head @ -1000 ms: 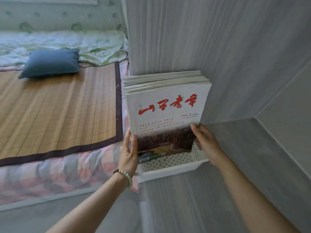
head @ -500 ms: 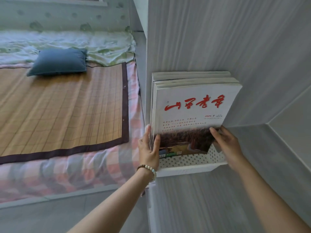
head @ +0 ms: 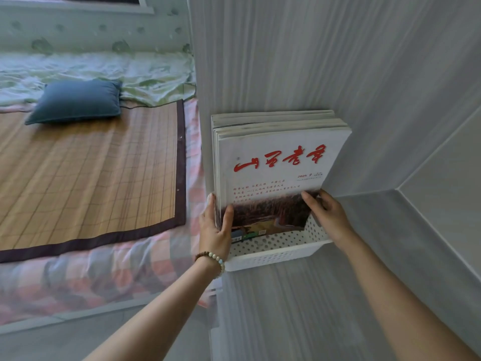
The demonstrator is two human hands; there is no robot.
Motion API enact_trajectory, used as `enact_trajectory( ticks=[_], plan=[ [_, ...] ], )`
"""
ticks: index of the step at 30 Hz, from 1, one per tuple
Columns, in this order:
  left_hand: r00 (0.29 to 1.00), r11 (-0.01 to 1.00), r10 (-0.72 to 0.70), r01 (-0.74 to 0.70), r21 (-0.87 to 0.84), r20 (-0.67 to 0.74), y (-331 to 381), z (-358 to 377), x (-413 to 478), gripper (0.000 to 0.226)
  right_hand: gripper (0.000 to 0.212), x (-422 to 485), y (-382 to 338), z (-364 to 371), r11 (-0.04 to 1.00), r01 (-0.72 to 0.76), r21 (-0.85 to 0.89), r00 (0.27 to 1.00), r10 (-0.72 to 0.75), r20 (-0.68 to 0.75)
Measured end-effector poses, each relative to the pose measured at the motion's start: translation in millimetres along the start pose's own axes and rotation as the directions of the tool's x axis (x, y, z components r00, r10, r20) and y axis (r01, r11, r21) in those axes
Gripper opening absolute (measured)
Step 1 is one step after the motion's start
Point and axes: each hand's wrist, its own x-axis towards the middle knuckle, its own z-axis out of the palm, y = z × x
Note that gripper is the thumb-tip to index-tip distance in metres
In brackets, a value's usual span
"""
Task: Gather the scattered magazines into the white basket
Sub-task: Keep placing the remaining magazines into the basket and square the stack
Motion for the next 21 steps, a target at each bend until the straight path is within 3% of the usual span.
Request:
enact_trajectory(
  ticks=[3, 8, 14, 21],
  plan=[
    [0.998, 0.998, 0.056, -0.058, 0.036, 0.037, 5.1, -2.8, 6.6, 0.07, 0.065, -4.2, 1.7, -0.9, 0.999, -0.024, -0.037, 0.999, 0.025, 0.027],
    [0.998, 1.0, 0.013, -0.012, -0.025, 0.063, 13.0, -5.4, 6.8, 0.065, 0.067, -11.2, 3.8, 2.7, 0.998, -0.032, -0.054, 0.999, 0.032, 0.005],
    [0.999, 0.999, -0.019, 0.021, -0.05, 0.05, 11.7, -7.6, 9.7, 0.055, 0.048, -12.0, 9.0, 5.5, 0.996, -0.023, -0.091, 0.999, 0.019, -0.05],
    [0.997, 0.999, -0.026, 0.028, -0.03, 0.076, 11.5, -9.1, 8.1, 0.058, 0.048, -13.5, 7.4, 6.5, 0.982, -0.023, -0.185, 0.998, 0.012, -0.061]
  ],
)
